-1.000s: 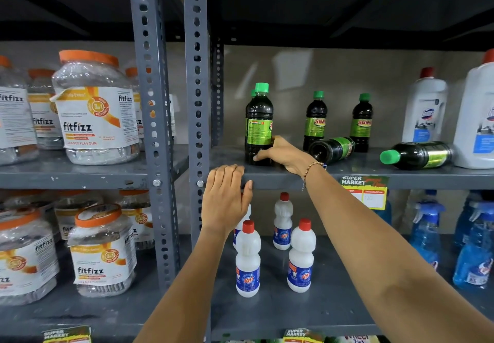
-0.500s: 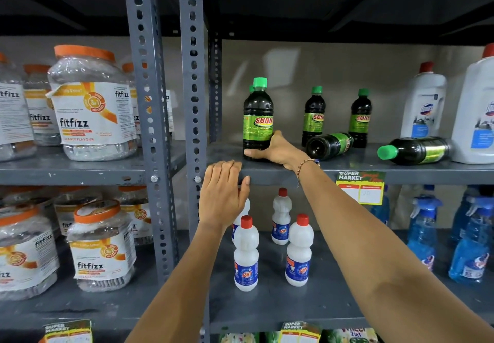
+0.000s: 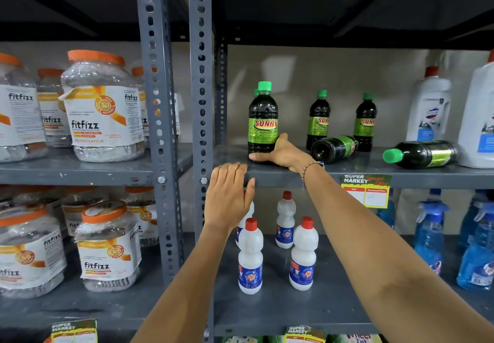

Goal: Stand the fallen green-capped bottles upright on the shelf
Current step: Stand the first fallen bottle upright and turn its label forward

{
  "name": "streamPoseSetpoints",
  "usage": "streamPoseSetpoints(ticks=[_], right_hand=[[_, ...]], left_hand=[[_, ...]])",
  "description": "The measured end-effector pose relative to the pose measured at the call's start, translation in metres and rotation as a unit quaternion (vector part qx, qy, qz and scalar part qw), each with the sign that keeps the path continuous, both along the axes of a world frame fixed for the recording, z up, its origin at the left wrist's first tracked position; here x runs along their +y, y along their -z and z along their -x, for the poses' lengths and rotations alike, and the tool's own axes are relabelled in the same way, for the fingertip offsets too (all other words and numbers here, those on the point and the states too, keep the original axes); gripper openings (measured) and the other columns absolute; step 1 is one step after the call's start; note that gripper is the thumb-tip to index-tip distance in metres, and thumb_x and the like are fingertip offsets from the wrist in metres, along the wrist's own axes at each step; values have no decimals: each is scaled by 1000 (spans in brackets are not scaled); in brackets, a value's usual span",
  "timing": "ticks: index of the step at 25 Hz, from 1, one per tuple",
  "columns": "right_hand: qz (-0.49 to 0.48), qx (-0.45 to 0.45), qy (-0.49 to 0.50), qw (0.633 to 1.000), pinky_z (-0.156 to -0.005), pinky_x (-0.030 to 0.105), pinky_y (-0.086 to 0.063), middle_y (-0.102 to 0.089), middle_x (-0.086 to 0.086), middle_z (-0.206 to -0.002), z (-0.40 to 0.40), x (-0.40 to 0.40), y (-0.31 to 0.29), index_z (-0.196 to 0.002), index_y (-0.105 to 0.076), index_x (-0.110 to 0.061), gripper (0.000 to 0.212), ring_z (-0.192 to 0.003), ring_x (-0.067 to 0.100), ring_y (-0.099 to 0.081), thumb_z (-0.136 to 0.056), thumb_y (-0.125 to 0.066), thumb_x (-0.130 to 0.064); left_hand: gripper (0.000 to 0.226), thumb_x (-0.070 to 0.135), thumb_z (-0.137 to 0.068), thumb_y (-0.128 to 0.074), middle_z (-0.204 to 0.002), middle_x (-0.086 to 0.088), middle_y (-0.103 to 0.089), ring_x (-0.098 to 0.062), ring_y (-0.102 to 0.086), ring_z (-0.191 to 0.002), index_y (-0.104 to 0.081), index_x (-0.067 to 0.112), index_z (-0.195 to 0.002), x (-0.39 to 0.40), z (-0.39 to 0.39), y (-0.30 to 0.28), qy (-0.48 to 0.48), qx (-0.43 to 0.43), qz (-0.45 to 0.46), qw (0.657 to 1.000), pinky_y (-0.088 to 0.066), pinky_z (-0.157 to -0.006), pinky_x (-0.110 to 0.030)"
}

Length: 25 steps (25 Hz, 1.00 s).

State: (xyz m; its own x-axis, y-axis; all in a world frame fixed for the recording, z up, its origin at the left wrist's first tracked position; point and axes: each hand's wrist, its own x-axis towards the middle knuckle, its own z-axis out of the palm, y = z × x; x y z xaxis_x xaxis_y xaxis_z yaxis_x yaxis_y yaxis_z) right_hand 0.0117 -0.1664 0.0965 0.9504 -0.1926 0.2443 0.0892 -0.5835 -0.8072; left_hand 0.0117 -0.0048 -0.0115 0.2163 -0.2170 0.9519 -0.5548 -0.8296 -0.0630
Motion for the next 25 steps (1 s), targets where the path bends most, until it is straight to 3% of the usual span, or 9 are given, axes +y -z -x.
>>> streamPoseSetpoints(ticks=[9,13,15,18,20,22,25], right_hand=[[27,11,7,1000,-98,34,-36,-47,6,-119,3,2,-1,-133,-20,-4,89,-116,20,-47,-74,-79,-37],[25,17,-14,999,-102,33,-37,-46,3,-118,4,-4,-2,-133,-22,-5,86,-114,17,-46,-75,-79,-34],[-9,14,-38,999,-105,34,-41,-51,5,-124,7,-14,-1,-134,-28,-4,82,-121,20,-50,-76,-79,-29],[-113,-47,-41,992,-104,38,-46,-55,16,-131,9,-26,1,-138,-38,2,66,-125,29,-54,-83,-72,-12],[-130,-73,-27,988,-104,35,-46,-56,22,-131,11,-27,3,-136,-42,5,56,-120,30,-56,-87,-66,-4],[-128,-72,-31,989,-103,34,-46,-58,25,-128,10,-26,4,-134,-45,7,51,-111,26,-58,-87,-65,0],[-138,-65,-34,988,-98,33,-49,-61,21,-121,6,-27,4,-133,-46,6,50,-106,24,-58,-87,-65,1]], left_hand=[[40,39,-94,-39,-107,-8,-67,-25,-62,-99,-62,9,-109,1,6,-2,-11,17,-13,1000,-47,-94,-38],[37,38,-95,-36,-89,-7,-66,-25,-62,-81,-61,10,-92,-4,10,-13,-39,13,-21,999,-49,-77,-36],[40,38,-96,-33,-81,-7,-64,-26,-60,-75,-59,9,-85,-10,14,-35,-49,65,-15,997,-45,-66,-35],[37,36,-98,-39,-102,-14,-66,-31,-62,-94,-58,6,-105,-20,14,-77,-39,207,10,977,-46,-71,-37],[48,36,-96,-49,-128,-20,-55,-35,-53,-118,-44,1,-129,-24,-3,-99,45,363,44,930,-44,-90,-41],[65,37,-92,-58,-142,-19,-44,-33,-43,-130,-33,1,-140,-24,-26,-109,126,502,85,851,-39,-104,-40],[43,26,-89,-64,-127,-14,-60,-26,-54,-119,-54,5,-126,-23,-45,-107,250,551,141,784,-42,-104,-41]])
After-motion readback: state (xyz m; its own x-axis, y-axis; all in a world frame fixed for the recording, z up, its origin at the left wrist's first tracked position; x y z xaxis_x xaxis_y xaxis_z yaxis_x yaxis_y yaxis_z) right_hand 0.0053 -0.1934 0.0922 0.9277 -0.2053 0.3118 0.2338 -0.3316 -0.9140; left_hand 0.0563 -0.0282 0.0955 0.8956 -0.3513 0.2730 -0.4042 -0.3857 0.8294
